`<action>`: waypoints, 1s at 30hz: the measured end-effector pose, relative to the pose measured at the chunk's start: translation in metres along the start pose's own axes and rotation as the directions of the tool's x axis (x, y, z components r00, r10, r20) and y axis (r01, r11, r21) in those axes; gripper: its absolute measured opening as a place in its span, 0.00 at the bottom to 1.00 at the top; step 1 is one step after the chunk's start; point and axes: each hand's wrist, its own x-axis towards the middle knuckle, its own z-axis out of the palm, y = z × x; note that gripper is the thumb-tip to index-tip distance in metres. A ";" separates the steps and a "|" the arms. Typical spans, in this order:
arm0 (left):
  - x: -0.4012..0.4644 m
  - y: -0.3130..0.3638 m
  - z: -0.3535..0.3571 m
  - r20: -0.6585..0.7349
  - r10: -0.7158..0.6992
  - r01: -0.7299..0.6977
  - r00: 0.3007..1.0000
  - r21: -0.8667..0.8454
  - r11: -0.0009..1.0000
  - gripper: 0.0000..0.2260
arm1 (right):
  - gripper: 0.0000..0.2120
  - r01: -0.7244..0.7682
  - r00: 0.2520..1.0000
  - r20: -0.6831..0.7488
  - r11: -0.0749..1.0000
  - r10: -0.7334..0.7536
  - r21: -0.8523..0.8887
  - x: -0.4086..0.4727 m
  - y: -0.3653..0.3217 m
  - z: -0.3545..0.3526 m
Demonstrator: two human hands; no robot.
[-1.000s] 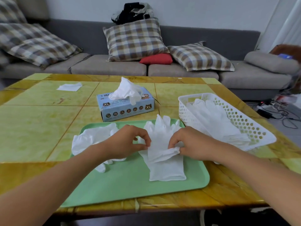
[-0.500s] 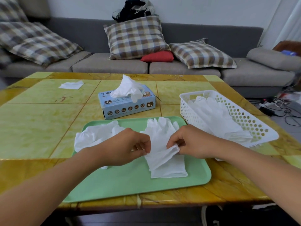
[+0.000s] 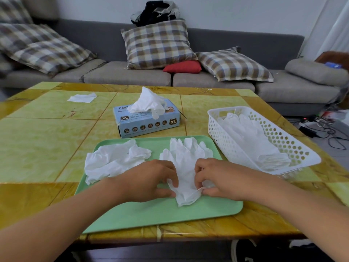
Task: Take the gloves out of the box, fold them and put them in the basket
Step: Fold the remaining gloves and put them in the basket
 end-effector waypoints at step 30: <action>0.047 0.091 -0.142 -0.240 -0.435 -0.049 0.868 -0.912 0.406 0.13 | 0.18 0.358 0.876 -0.322 -0.036 0.358 0.933 -0.016 -0.003 -0.125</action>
